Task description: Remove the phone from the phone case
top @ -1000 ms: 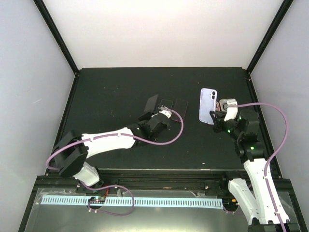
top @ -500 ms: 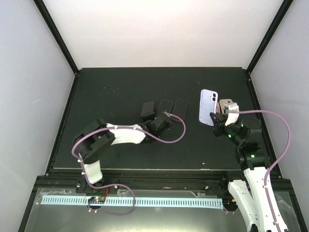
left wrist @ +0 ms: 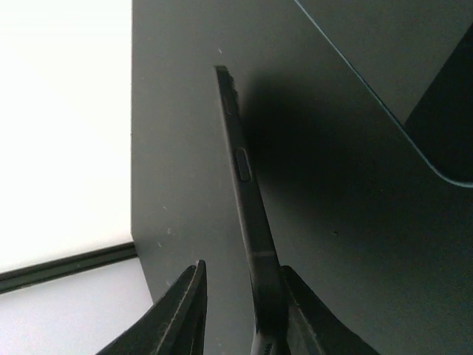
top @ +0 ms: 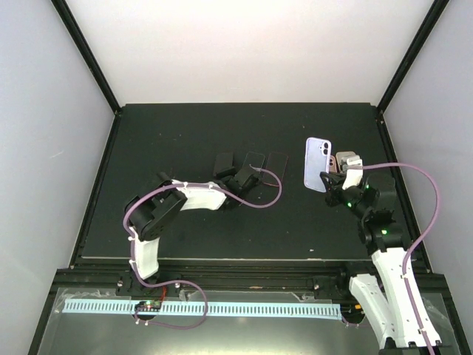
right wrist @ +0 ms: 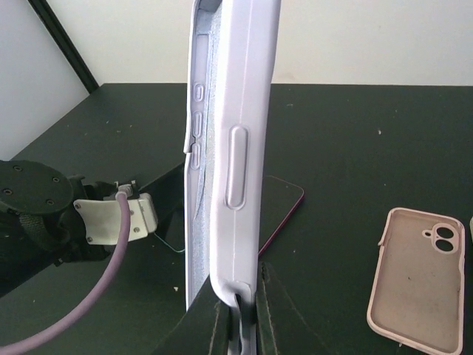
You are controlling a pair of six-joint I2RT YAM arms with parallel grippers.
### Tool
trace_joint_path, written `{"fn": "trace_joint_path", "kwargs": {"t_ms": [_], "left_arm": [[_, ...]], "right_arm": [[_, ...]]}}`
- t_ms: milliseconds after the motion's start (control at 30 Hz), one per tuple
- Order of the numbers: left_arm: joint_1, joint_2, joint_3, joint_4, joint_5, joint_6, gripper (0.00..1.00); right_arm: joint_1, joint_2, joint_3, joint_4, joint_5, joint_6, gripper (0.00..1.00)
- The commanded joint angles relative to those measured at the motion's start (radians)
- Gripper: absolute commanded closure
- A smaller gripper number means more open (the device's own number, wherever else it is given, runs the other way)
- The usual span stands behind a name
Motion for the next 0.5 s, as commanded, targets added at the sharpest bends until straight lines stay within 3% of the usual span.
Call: {"fn": "trace_joint_path", "kwargs": {"t_ms": [0,200,300,333,400,467], "left_arm": [[0.022,0.029,0.033,-0.062,0.017,-0.060,0.71],[0.024,0.053,0.067,-0.151,0.024,-0.159,0.52],[0.022,0.053,0.087,-0.231,0.030,-0.233,0.36],[0.022,0.047,0.098,-0.275,0.052,-0.268,0.24],[0.021,0.016,0.101,-0.343,0.108,-0.334,0.10],[0.019,-0.018,0.100,-0.405,0.132,-0.419,0.09]], "right_arm": [[-0.004,0.009,0.000,0.041,0.022,-0.010,0.99],[-0.004,0.037,0.006,0.039,0.048,-0.018,0.99],[-0.004,0.053,0.009,0.039,0.059,-0.020,0.99],[-0.005,0.056,0.009,0.039,0.061,-0.020,0.99],[-0.006,0.062,0.007,0.045,0.057,-0.018,0.99],[-0.005,0.073,0.004,0.049,0.050,-0.016,0.99]]}}
